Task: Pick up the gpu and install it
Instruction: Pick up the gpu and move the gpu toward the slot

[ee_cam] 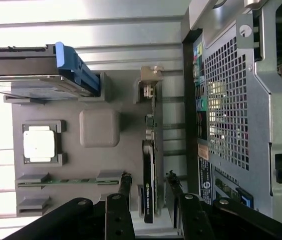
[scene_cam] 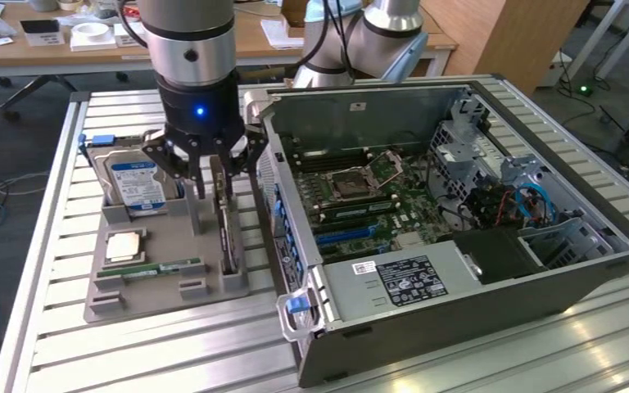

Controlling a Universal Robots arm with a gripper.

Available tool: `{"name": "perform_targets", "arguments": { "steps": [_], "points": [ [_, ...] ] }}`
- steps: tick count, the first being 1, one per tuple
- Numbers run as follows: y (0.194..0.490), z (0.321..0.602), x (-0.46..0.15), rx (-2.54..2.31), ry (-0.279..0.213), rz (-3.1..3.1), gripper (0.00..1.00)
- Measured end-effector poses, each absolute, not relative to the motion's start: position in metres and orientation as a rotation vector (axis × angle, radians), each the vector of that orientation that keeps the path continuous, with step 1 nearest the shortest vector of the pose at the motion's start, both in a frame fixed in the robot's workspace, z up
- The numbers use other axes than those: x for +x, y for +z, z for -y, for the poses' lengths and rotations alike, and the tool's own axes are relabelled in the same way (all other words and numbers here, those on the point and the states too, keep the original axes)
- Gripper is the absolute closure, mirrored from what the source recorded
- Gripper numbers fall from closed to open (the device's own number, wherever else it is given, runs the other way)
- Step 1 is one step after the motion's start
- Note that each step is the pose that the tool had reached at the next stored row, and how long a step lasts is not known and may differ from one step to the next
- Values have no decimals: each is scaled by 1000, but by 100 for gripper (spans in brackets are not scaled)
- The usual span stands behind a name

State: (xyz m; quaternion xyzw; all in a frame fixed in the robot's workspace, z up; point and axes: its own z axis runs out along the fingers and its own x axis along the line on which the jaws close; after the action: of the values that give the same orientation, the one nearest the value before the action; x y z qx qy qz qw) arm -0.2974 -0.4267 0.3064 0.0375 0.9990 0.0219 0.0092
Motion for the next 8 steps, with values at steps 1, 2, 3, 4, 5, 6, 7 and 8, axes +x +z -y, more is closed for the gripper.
{"name": "perform_targets", "arguments": {
  "steps": [1,2,3,4,5,6,7,8],
  "points": [
    [305,427,-297,117,69,-3120,58],
    [304,427,-297,117,68,-3120,58],
    [303,427,-297,117,69,-3120,58],
    [302,427,-297,117,69,-3120,58],
    [301,427,-297,117,69,-3120,58],
    [300,427,-297,117,69,-3120,58],
    [299,427,-297,117,69,-3120,58],
    [298,427,-297,117,69,-3120,58]
  ]
}}
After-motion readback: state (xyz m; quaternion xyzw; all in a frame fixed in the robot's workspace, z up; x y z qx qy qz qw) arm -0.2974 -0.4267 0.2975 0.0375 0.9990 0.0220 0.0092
